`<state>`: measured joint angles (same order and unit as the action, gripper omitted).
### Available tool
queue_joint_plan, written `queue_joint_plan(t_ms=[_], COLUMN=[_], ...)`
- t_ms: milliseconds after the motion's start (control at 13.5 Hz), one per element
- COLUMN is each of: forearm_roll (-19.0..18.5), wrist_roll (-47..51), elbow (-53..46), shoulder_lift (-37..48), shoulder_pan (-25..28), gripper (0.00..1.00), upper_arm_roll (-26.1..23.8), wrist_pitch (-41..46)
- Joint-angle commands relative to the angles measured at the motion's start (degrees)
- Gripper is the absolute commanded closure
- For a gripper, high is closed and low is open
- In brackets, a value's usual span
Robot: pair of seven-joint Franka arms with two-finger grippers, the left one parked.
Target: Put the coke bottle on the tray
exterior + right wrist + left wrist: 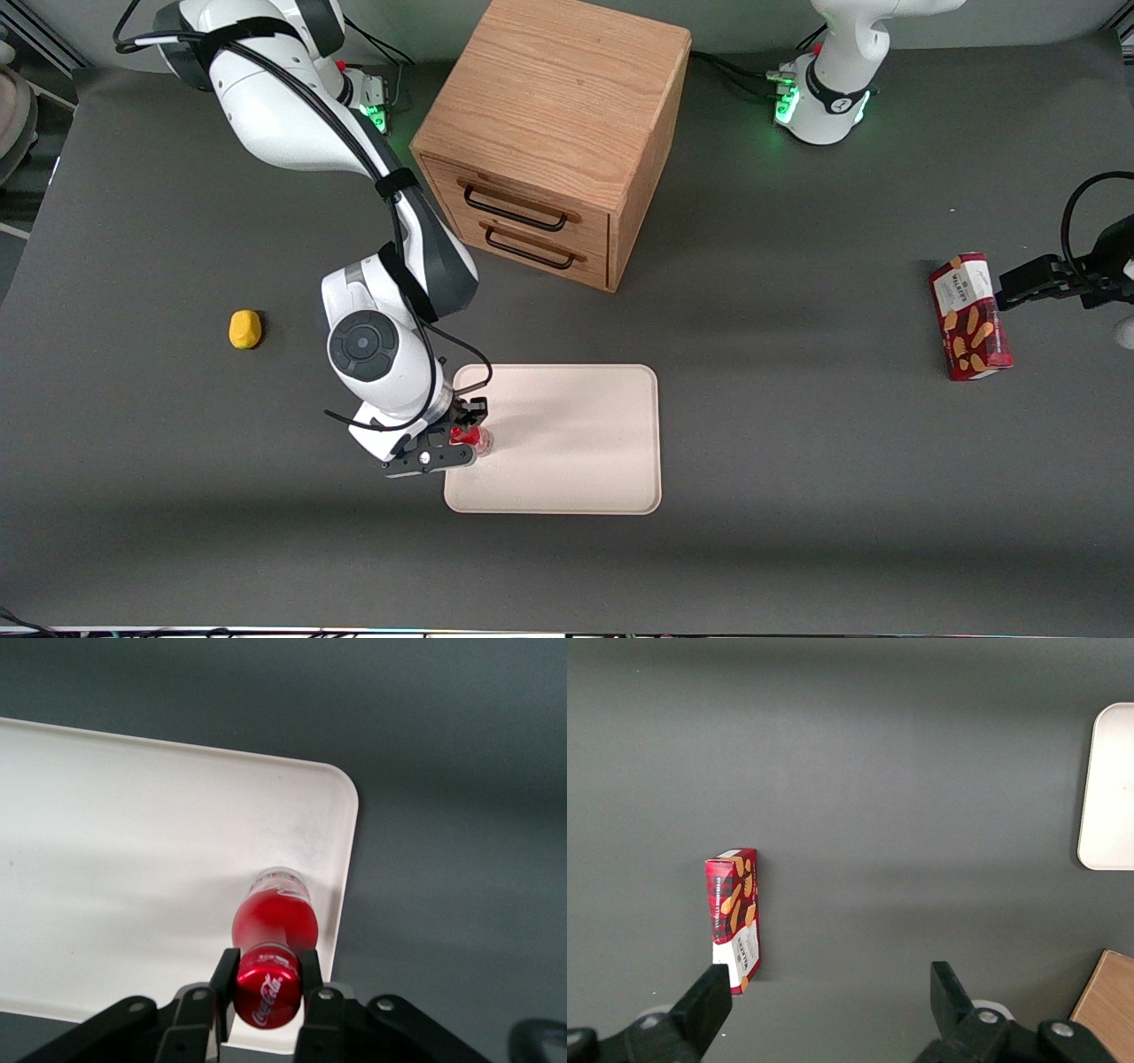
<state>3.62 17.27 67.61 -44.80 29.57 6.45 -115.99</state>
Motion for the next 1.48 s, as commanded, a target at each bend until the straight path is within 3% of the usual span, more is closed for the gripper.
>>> queue_joint_plan(t_ms=[0,74,591,1404], forearm_roll=[1.39,1.39,1.04,0.43], wrist_roll=[1.18,1.18,1.53,1.54], elbow=[0.16,0.16,0.68,1.12], shoulder_lift=[0.51,0.51,3.83,25.71], shoulder_pan=[0.4,0.4,0.84,0.93], gripper=[0.08,0.0,0.0,0.0], upper_arm_roll=[0.41,0.41,0.49,0.49], wrist_pitch=[-0.9,-0.9,1.02,29.49])
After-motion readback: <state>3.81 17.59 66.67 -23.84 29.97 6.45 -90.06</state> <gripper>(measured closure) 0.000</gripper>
